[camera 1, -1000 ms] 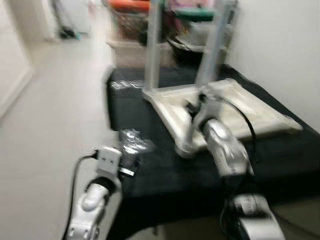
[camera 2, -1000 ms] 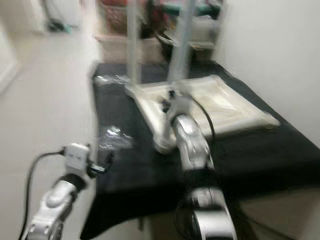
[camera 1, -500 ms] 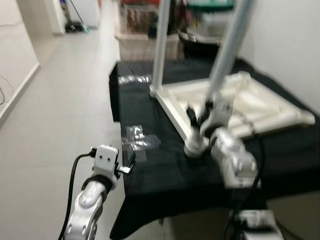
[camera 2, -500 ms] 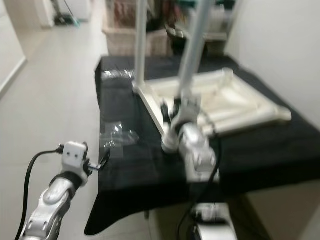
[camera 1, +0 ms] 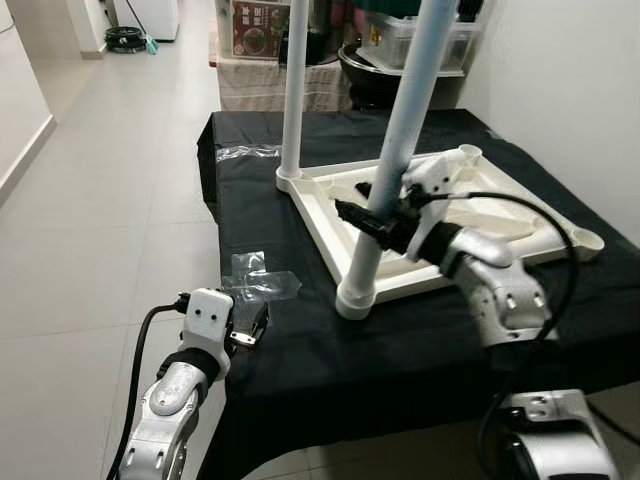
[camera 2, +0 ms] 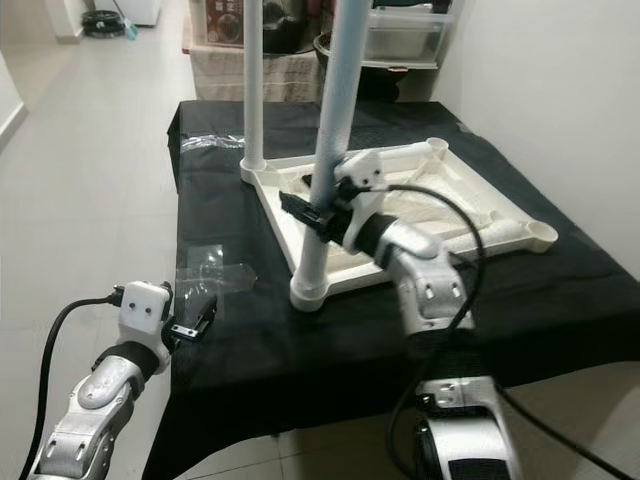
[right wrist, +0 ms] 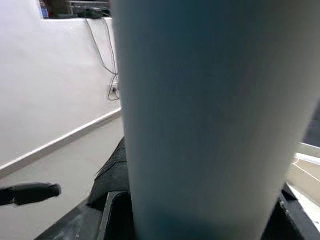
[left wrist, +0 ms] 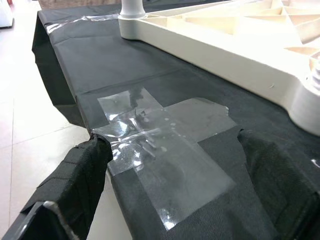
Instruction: Building children table
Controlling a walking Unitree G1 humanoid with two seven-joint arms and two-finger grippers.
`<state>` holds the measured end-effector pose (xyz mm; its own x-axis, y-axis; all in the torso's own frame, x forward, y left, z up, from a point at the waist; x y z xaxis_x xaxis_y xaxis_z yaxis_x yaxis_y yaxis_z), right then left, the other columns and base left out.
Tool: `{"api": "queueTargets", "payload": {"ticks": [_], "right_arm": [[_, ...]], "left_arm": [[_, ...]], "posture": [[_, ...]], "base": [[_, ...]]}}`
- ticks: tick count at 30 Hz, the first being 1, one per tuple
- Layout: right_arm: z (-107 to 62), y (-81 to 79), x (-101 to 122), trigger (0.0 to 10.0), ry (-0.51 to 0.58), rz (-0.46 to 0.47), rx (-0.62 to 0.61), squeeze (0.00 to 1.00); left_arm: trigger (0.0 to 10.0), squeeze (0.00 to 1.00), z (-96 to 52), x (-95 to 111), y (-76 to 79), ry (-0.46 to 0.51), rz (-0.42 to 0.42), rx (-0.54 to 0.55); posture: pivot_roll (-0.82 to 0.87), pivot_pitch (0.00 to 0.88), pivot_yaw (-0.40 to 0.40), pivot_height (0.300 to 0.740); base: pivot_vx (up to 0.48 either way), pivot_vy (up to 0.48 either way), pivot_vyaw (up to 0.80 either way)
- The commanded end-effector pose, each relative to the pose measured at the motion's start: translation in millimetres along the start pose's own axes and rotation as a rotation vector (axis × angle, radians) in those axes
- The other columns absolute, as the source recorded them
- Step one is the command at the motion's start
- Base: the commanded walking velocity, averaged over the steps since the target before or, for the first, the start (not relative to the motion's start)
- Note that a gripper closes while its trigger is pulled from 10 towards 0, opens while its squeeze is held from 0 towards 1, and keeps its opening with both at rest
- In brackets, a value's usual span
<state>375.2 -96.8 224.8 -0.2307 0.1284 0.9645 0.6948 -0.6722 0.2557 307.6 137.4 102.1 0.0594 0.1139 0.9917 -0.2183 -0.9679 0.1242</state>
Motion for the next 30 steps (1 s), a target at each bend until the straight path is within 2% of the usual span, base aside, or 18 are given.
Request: {"api": "queueTargets", "payload": {"ticks": [1,2,3,4,5,6,8,9,15,16,17,18,20,21,22,24,25,30], "right_arm": [[6.5,-11.9,-30.9,0.0,-0.14,0.036,-0.036,0.0],[8.2,-9.2,-42.7,0.0,-0.202,0.054,-0.099,0.0],[5.6,3.5,-65.6,0.0,-0.325,0.103,-0.29,0.0],[5.6,3.5,-65.6,0.0,-0.325,0.103,-0.29,0.0],[-8.0,18.4,-89.1,0.0,-0.429,0.136,-0.532,0.0],[-8.0,18.4,-89.1,0.0,-0.429,0.136,-0.532,0.0],[-28.5,27.8,-112.2,0.0,-0.536,0.161,-0.774,0.0],[-35.8,21.2,-119.9,0.0,-0.567,0.177,-0.838,0.0],[-44.3,7.9,-122.4,0.0,-0.599,0.16,-0.91,0.0],[-41.3,9.7,-118.3,1.1,-0.604,0.158,-0.883,0.0],[-41.3,9.7,-118.3,1.1,-0.604,0.158,-0.883,0.0],[-34.6,10.6,-111.1,10.0,-0.567,0.178,-0.844,0.0],[-17.7,13.7,-88.4,10.0,-0.424,0.21,-0.783,0.0],[-17.7,13.7,-88.4,10.0,-0.424,0.21,-0.783,0.0],[-12.3,23.6,-69.3,10.0,-0.287,0.231,-0.745,1.0],[-13.1,31.3,-64.0,10.0,-0.255,0.222,-0.726,1.0],[-10.4,38.5,-54.9,10.0,-0.203,0.214,-0.66,0.0],[-10.2,54.3,-26.9,10.0,-0.069,0.166,-0.415,0.0]], "left_arm": [[10.0,0.0,-3.0,-4.5,-1.4,-0.016,-0.002,0.008],[10.0,0.0,-3.4,-4.6,-1.9,-0.016,-0.001,0.009],[10.0,0.0,-4.0,-5.3,-3.1,-0.018,0.0,0.011],[10.0,0.0,-4.0,-5.3,-3.1,-0.018,0.0,0.011],[10.0,0.0,-3.6,-6.1,-2.7,-0.02,-0.001,0.009],[10.0,0.0,-3.6,-6.1,-2.7,-0.02,-0.001,0.009],[10.0,0.0,-2.9,-6.9,-1.8,-0.022,-0.002,0.008],[10.0,0.0,-1.0,-5.2,1.8,-0.018,-0.005,-0.003],[10.0,0.0,0.1,-5.2,3.0,-0.02,-0.002,-0.013],[10.0,0.0,-1.4,-6.4,0.4,-0.023,-0.001,-0.007],[10.0,0.0,-1.4,-6.4,0.4,-0.023,-0.001,-0.007],[10.0,0.0,-1.9,-6.8,-0.1,-0.023,-0.002,-0.004],[10.0,0.0,-2.3,-7.2,0.2,-0.023,-0.006,-0.001],[10.0,0.0,-2.3,-7.2,0.2,-0.023,-0.006,-0.001],[10.0,0.0,-2.1,-7.5,1.3,-0.023,-0.008,-0.001],[10.0,0.0,-2.0,-7.4,1.9,-0.023,-0.008,-0.003],[10.0,0.0,-2.0,-7.0,1.5,-0.022,-0.008,-0.004],[10.0,0.0,-1.8,-5.5,-2.1,-0.02,-0.004,-0.001]], "posture": [[0.08,0.0,-0.121,0.74],[0.08,0.0,-0.121,0.74],[0.07,0.0,-0.113,0.74],[0.07,0.0,-0.113,0.74],[0.06,0.0,-0.108,0.74],[0.06,0.0,-0.108,0.74],[0.07,0.0,-0.107,0.74],[0.07,0.0,-0.108,0.74],[0.06,0.0,-0.108,0.74],[0.06,0.0,-0.11,0.74],[0.06,0.0,-0.11,0.74],[0.06,0.0,-0.113,0.74],[0.06,0.0,-0.11,0.74],[0.06,0.0,-0.11,0.74],[0.06,0.0,-0.11,0.74],[0.06,0.0,-0.11,0.74],[0.06,0.0,-0.11,0.74],[0.06,0.0,-0.107,0.74]], "base": [[0.0,0.0,0.0],[0.0,0.0,0.0],[0.0,0.0,0.0],[0.0,0.0,0.0],[0.0,0.0,0.0],[0.0,0.0,0.0],[0.0,0.0,0.0],[0.0,0.0,0.0],[0.0,0.0,0.0],[0.0,0.0,0.0],[0.0,0.0,0.0],[0.0,0.0,0.0],[0.0,0.0,0.0],[0.0,0.0,0.0],[0.0,0.0,0.0],[0.0,0.0,0.0],[0.0,0.0,0.0],[0.0,0.0,0.0]]}}
Point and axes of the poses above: a point about 5 cm out from each wrist's last joint towards the gripper, its own z axis pointing out of the wrist towards the gripper, its own x axis along the axis of the wrist's last joint, y = z × x, the point moved 4 cm from there along z, pointing out of the wrist towards the gripper, and after that the axes turned 11 degrees about -z, right-handed, at the moved point
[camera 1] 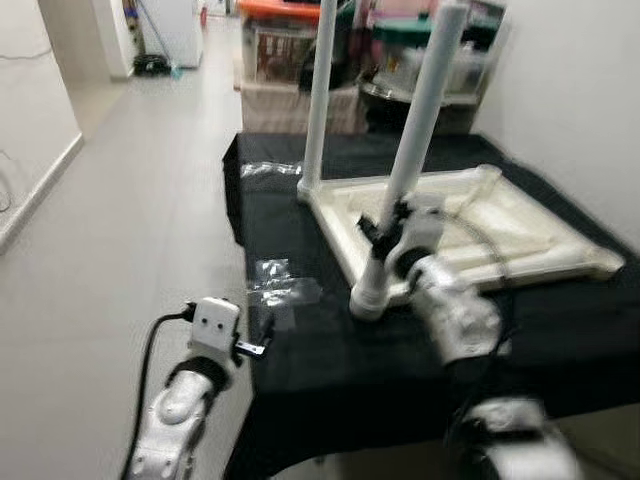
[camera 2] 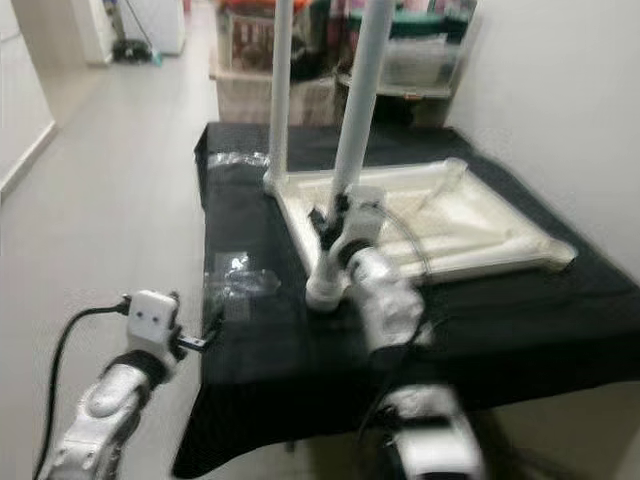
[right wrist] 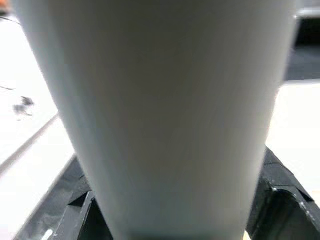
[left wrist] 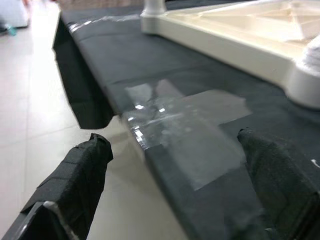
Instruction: Building children table
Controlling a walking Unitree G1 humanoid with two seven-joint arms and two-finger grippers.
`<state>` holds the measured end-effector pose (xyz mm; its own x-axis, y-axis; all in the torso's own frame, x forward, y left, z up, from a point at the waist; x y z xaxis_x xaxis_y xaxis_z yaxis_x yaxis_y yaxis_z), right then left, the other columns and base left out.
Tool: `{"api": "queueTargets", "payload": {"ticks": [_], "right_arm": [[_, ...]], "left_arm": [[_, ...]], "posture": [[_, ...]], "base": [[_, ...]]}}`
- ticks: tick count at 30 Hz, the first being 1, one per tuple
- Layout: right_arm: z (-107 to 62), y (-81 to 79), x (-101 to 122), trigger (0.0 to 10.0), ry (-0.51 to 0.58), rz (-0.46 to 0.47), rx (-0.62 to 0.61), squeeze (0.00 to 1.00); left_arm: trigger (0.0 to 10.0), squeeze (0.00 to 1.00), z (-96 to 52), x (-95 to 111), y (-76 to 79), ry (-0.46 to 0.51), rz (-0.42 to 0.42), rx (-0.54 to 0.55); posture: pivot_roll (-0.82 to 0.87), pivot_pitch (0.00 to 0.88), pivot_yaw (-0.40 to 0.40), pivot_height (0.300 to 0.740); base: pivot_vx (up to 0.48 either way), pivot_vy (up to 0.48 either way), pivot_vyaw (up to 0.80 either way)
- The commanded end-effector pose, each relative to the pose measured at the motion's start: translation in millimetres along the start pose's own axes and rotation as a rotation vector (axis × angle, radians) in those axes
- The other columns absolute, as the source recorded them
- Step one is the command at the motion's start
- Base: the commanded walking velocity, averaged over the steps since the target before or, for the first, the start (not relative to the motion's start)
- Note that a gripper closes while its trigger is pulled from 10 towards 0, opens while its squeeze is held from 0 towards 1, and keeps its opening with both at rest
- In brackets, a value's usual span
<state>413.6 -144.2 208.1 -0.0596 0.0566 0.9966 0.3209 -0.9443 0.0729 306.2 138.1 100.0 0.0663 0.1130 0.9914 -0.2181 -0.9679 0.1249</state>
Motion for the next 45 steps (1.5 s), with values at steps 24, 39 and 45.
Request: {"api": "queueTargets", "payload": {"ticks": [24,39,45], "right_arm": [[-22.9,14.7,-84.3,0.0,-0.388,0.006,-0.496,0.0],[-1.7,-15.0,-43.1,10.0,-0.169,0.034,-0.039,0.0],[-18.0,-17.9,-25.7,8.7,-0.082,-0.055,0.406,0.0]], "left_arm": [[10.0,0.0,-1.4,-2.5,-0.4,-0.012,0.004,-0.003],[10.0,0.0,1.2,-3.2,1.4,-0.007,0.003,-0.005],[10.0,0.0,1.7,-3.2,2.5,-0.004,0.001,-0.008]], "posture": [[0.08,0.0,-0.114,0.74],[0.07,0.0,-0.119,0.74],[0.07,0.0,-0.126,0.74]], "base": [[0.0,0.0,0.0],[0.0,0.0,0.0],[0.0,0.0,0.0]]}}
Point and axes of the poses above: a point about 5 cm out from each wrist's last joint towards the gripper, its own z axis pointing out of the wrist towards the gripper, its own x axis along the axis of the wrist's last joint, y = z × x, the point moved 4 cm from there along z, pointing out of the wrist towards the gripper, and after that the axes turned 11 degrees about -z, right-handed, at the moved point
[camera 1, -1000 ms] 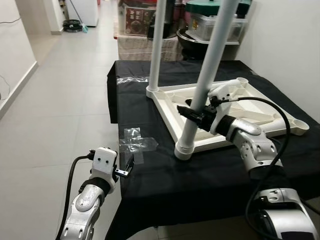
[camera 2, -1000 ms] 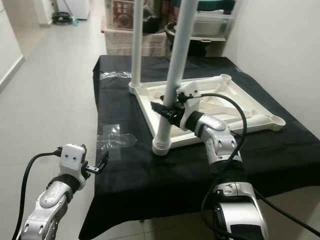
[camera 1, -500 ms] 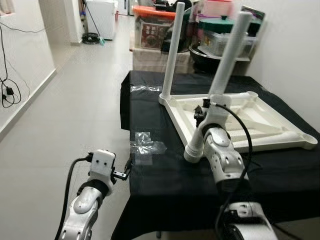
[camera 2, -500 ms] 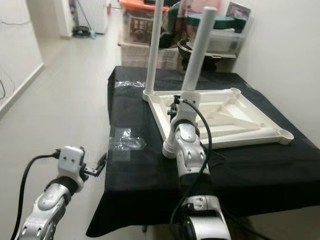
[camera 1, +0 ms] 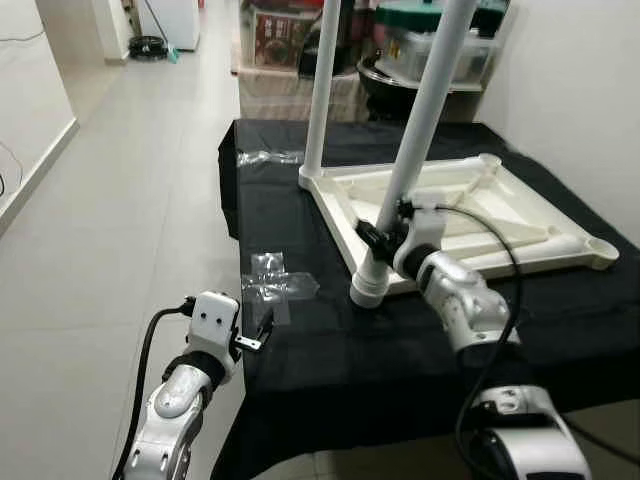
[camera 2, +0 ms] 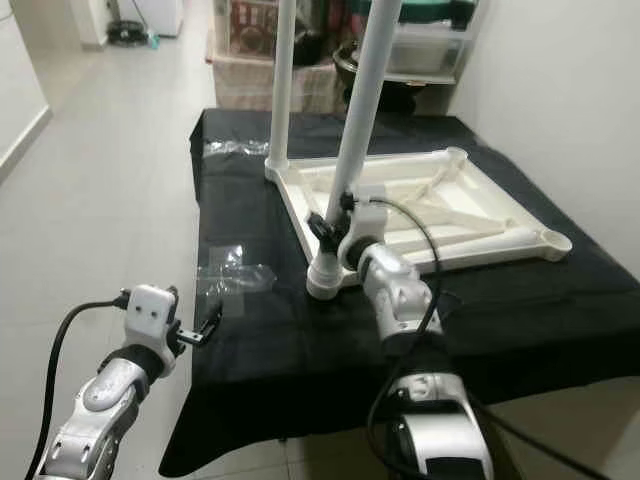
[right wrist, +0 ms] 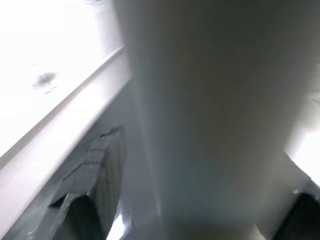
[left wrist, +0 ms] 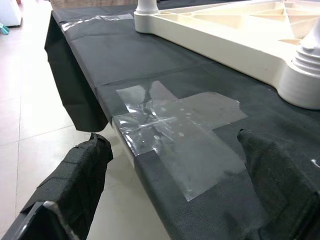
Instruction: Building children table
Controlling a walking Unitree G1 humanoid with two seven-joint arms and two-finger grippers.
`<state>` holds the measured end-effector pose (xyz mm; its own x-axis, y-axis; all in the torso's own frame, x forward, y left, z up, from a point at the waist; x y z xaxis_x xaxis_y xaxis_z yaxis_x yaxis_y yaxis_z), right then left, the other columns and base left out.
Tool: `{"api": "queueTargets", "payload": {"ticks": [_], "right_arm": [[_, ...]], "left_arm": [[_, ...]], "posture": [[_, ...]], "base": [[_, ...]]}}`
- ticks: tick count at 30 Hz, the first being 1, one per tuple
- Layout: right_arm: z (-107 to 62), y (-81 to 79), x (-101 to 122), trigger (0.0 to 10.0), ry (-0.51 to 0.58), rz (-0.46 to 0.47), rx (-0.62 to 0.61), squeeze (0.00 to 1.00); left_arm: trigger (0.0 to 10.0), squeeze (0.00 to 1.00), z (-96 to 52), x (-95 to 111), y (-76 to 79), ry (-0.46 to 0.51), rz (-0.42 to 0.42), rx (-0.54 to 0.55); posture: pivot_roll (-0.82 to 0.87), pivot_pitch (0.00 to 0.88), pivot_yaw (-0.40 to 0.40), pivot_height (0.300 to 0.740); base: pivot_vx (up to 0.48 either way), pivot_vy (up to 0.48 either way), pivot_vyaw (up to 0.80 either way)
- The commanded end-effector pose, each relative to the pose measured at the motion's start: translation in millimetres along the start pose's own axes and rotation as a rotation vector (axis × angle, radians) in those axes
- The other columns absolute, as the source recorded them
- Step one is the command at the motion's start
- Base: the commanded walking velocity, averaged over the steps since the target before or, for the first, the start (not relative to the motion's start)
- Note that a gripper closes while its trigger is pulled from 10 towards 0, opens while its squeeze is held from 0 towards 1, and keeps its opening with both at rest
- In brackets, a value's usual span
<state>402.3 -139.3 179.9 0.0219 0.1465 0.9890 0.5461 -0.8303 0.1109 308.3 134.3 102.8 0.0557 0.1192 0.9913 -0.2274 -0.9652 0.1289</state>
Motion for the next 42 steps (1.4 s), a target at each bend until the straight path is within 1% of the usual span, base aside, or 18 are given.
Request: {"api": "queueTargets", "payload": {"ticks": [1,2,3,4,7,10,12,14,16,18,27,28,29,31,32,33,34,42], "right_arm": [[-5.9,-9.3,1.0,8.7,0.032,-0.022,0.153,0.0],[-10.0,-10.9,-0.3,5.7,0.024,-0.054,0.21,0.0],[-12.0,-12.3,-0.8,5.7,0.018,-0.065,0.227,0.0],[-10.9,-11.2,1.0,0.0,0.027,-0.052,0.211,0.0],[-2.9,-3.2,-2.1,0.0,0.0,-0.023,0.096,0.0],[5.4,16.3,-17.3,0.0,-0.107,0.006,-0.154,0.0],[5.4,16.3,-17.3,0.0,-0.107,0.006,-0.154,0.0],[-4.1,31.9,-47.3,0.0,-0.226,0.144,-0.516,0.0],[-18.1,18.3,-74.5,0.0,-0.292,0.267,-0.689,0.0],[-27.5,1.9,-85.4,0.0,-0.336,0.277,-0.746,0.0],[-39.6,-5.3,-87.6,0.0,-0.398,0.237,-0.825,0.0],[-32.5,-3.6,-74.2,10.0,-0.326,0.255,-0.779,0.0],[-18.1,3.5,-39.9,10.0,-0.138,0.295,-0.662,1.0],[-7.4,11.3,-21.4,10.0,-0.082,0.297,-0.566,1.0],[-4.8,14.0,-17.5,10.0,-0.076,0.293,-0.544,0.76],[-4.8,14.0,-17.5,10.0,-0.076,0.293,-0.544,0.76],[-1.7,17.9,-11.4,10.0,-0.06,0.302,-0.498,0.0],[-10.8,53.6,2.0,10.0,0.011,0.245,-0.343,0.0]], "left_arm": [[10.0,0.0,-1.1,-5.6,-1.1,-0.016,0.004,0.002],[10.0,0.0,-1.3,-5.4,-1.5,-0.015,0.005,0.003],[10.0,0.0,-1.4,-5.2,-1.9,-0.014,0.005,0.004],[10.0,0.0,-1.6,-5.5,-1.9,-0.015,0.006,0.004],[10.0,0.0,-2.1,-5.9,-1.3,-0.016,0.006,0.003],[10.0,0.0,-2.6,-5.8,-1.3,-0.016,0.006,0.002],[10.0,0.0,-2.6,-5.8,-1.3,-0.016,0.006,0.002],[10.0,0.0,-3.6,-6.1,-1.5,-0.018,0.007,0.004],[10.0,0.0,-4.0,-6.3,-0.4,-0.019,0.008,0.0],[10.0,0.0,-3.8,-6.0,-0.8,-0.02,0.011,-0.002],[10.0,0.0,-3.3,-5.6,-1.9,-0.02,0.015,-0.003],[10.0,0.0,-2.6,-6.4,-0.9,-0.021,0.014,-0.005],[10.0,0.0,-1.3,-7.1,2.2,-0.022,0.01,-0.011],[10.0,0.0,-1.0,-6.5,2.9,-0.021,0.008,-0.014],[10.0,0.0,-1.1,-6.2,2.7,-0.02,0.008,-0.015],[10.0,0.0,-1.1,-6.2,2.7,-0.02,0.008,-0.015],[10.0,0.0,-1.1,-6.1,1.5,-0.021,0.009,-0.014],[10.0,0.0,-1.0,-6.6,-0.2,-0.025,0.018,-0.012]], "posture": [[0.07,0.0,-0.126,0.74],[0.07,0.0,-0.127,0.74],[0.07,0.0,-0.127,0.74],[0.07,0.0,-0.127,0.74],[0.07,0.0,-0.127,0.74],[0.07,0.0,-0.128,0.74],[0.07,0.0,-0.128,0.74],[0.07,0.0,-0.122,0.74],[0.08,0.0,-0.124,0.74],[0.08,0.0,-0.116,0.74],[0.07,0.0,-0.117,0.74],[0.06,0.0,-0.111,0.74],[0.06,0.0,-0.11,0.74],[0.06,0.0,-0.11,0.74],[0.06,0.0,-0.11,0.74],[0.06,0.0,-0.11,0.74],[0.06,0.0,-0.111,0.74],[0.07,0.0,-0.12,0.74]], "base": [[0.0,0.0,0.0],[0.0,0.0,0.0],[0.0,0.0,0.0],[0.0,0.0,0.0],[0.0,0.0,0.0],[0.0,0.0,0.0],[0.0,0.0,0.0],[0.0,0.0,0.0],[0.0,0.0,0.0],[0.0,0.0,0.0],[0.0,0.0,0.0],[0.0,0.0,0.0],[0.0,0.0,0.0],[0.0,0.0,0.0],[0.0,0.0,0.0],[0.0,0.0,0.0],[0.0,0.0,0.0],[0.0,0.0,0.0]]}}
Point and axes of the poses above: a point about 5 cm out from each wrist's last joint towards the gripper, its own z axis pointing out of the wrist towards the gripper, its own x axis along the axis of the wrist's last joint, y = z × x, the point moved 4 cm from there along z, pointing out of the wrist towards the gripper, and after that the axes turned 11 degrees about -z, right-handed, at the moved point
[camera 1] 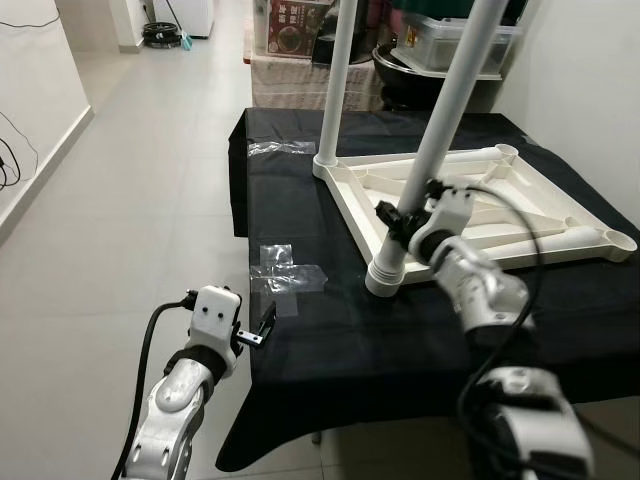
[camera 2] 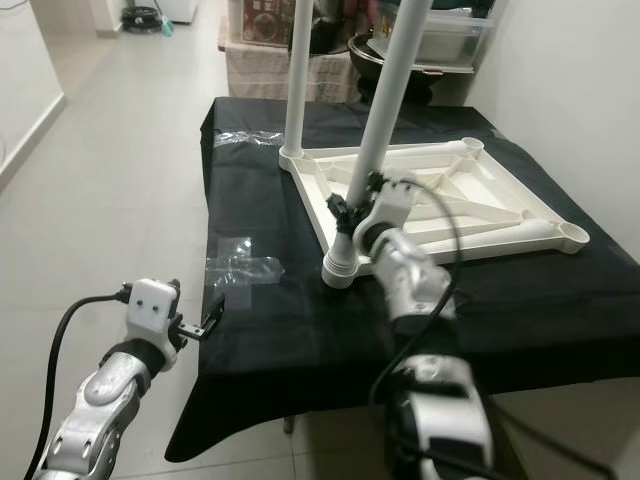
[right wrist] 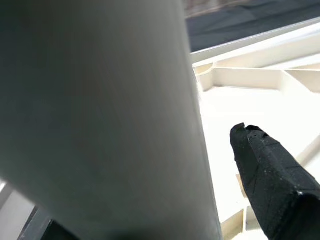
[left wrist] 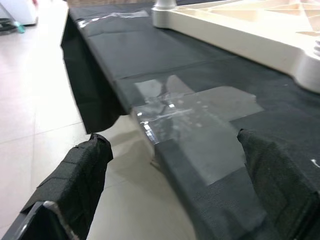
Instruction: Building children table
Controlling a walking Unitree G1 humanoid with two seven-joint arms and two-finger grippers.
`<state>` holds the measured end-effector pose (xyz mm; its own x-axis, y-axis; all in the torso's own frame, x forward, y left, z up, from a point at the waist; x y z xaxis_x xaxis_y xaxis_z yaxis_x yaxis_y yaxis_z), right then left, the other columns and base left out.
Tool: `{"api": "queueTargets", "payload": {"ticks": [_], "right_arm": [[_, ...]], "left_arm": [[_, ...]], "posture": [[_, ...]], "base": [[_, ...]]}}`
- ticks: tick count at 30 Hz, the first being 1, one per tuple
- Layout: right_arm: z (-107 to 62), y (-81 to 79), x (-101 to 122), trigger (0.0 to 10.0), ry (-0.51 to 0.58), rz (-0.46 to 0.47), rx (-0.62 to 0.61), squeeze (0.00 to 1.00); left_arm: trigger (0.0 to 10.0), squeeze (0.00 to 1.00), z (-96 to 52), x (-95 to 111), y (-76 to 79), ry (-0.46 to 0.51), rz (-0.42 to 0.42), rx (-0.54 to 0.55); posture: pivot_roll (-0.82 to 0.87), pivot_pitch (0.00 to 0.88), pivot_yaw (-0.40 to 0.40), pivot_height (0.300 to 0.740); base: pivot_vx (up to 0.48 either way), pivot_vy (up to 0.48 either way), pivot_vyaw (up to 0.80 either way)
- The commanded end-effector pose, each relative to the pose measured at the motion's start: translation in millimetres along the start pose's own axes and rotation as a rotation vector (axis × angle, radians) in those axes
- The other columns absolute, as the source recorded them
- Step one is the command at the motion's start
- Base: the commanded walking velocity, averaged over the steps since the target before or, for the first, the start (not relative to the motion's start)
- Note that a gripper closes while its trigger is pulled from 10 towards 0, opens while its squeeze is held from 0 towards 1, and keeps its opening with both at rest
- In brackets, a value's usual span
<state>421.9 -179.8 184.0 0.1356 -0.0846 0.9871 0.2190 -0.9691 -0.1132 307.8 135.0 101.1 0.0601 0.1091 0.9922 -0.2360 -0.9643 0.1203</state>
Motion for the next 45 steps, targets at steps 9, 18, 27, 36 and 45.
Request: {"api": "queueTargets", "payload": {"ticks": [9,18,27,36,45], "right_arm": [[0.6,4.9,-10.6,0.0,-0.004,0.032,0.045,0.0],[-37.9,0.3,-87.5,0.0,-0.232,0.049,-0.674,0.0],[-13.4,-35.5,-18.4,10.0,0.121,0.092,-0.246,1.0],[-35.3,-100.4,40.6,10.0,0.299,-0.02,0.402,0.0],[-21.0,-99.5,20.9,10.0,0.176,-0.2,0.551,0.0]], "left_arm": [[10.0,0.0,-1.9,-7.1,2.2,-0.024,0.007,-0.006],[10.0,0.0,-2.5,-6.1,1.9,-0.027,0.01,-0.012],[10.0,0.0,-0.5,-6.6,3.7,-0.025,0.006,-0.016],[10.0,0.0,0.2,-7.4,4.6,-0.026,0.002,-0.019],[10.0,0.0,4.1,-4.6,4.7,-0.017,0.009,-0.023]], "posture": [[0.07,0.0,-0.118,0.74],[0.07,0.0,-0.11,0.74],[0.05,0.0,-0.109,0.74],[0.05,0.0,-0.098,0.74],[0.06,0.0,-0.109,0.74]], "base": [[0.0,0.0,0.0],[0.0,0.0,0.0],[0.0,0.0,0.0],[0.0,0.0,0.0],[0.0,0.0,0.0]]}}
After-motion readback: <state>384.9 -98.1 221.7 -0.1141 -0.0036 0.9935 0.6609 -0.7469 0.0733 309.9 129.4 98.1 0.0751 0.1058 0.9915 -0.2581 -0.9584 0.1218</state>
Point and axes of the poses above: a point about 5 cm out from each wrist's last joint towards the gripper, its own z axis pointing out of the wrist towards the gripper, its own x axis along the axis of the wrist's last joint, y = z × x, the point moved 4 cm from there along z, pointing out of the wrist towards the gripper, and after that the axes turned 11 degrees about -z, right-handed, at the moved point
